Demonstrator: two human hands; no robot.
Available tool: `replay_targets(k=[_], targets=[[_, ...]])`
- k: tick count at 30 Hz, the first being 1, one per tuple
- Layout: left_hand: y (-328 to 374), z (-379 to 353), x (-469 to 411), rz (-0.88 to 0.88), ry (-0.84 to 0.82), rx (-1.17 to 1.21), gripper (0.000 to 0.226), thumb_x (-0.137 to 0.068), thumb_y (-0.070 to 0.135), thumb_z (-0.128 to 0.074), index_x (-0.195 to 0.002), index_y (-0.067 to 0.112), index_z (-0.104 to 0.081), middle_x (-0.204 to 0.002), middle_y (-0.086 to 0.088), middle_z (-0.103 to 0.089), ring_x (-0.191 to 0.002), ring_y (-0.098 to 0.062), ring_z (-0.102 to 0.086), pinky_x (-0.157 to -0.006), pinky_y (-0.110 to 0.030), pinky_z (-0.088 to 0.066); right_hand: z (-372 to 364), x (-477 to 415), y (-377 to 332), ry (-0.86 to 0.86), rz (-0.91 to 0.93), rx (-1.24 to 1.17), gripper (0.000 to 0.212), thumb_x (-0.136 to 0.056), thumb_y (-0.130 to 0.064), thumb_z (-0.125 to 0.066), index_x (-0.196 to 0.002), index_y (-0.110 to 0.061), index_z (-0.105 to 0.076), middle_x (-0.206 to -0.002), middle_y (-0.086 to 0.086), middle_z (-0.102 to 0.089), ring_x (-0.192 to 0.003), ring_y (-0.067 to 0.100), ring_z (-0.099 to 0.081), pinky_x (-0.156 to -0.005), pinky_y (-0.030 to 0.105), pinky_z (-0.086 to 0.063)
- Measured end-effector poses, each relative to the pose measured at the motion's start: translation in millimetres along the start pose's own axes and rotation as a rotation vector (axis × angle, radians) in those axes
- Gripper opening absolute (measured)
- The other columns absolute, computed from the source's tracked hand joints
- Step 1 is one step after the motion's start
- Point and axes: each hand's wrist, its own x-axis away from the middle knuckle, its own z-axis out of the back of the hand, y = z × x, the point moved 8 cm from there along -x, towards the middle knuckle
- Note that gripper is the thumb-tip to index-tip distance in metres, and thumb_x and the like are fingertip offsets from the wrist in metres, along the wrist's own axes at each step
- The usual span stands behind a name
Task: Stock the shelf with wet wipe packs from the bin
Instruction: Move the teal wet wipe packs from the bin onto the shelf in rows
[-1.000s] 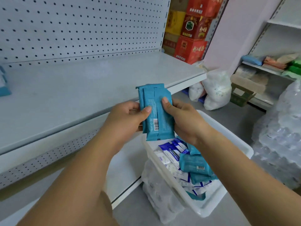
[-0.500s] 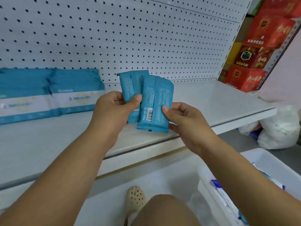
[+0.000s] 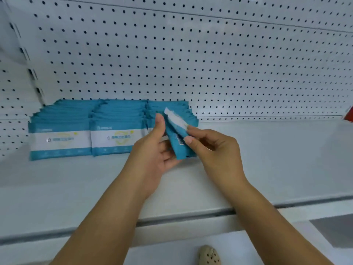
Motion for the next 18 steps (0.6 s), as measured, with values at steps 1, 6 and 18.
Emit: replay_targets(k=[1, 6, 18], targets=[[0, 2, 0, 0.009, -0.004, 0.005, 0.064, -0.079, 0.061, -0.06, -0.125, 0.017, -0.065, -0.114, -0.01, -0.074, -0.106, -0.026, -0.071, -0.095, -0.045, -0.054, -3, 1, 0, -0.027, 0.014, 0.017, 0.016, -0.09, -0.016, -0.074, -0.1, -0.028, -0.078, -0.102, -0.016, -0.076, -0.099, 0.005, -0.071, -0.095, 0.027, -0.054], [5, 18, 1, -0.069, 0.078, -0.091, 0.03, -0.092, 0.027, -0.067, -0.118, 0.012, -0.068, -0.108, -0.006, -0.076, -0.102, -0.023, -0.073, -0.095, -0.049, -0.055, -2, 8, -10, -0.09, 0.006, -0.146, 0.02, -0.093, -0.011, -0.069, -0.112, -0.017, -0.073, -0.107, -0.008, -0.077, -0.106, 0.004, -0.07, -0.089, 0.018, -0.054], [13, 29, 5, -0.23, 0.157, -0.064, 0.025, -0.089, 0.016, -0.07, -0.114, 0.014, -0.069, -0.109, -0.003, -0.076, -0.104, -0.022, -0.072, -0.097, -0.048, -0.054, 9, 9, 16, -0.092, -0.217, -0.03, 0.037, -0.08, -0.032, -0.082, -0.112, -0.021, -0.068, -0.1, -0.006, -0.076, -0.096, 0.009, -0.071, -0.083, 0.021, -0.055]])
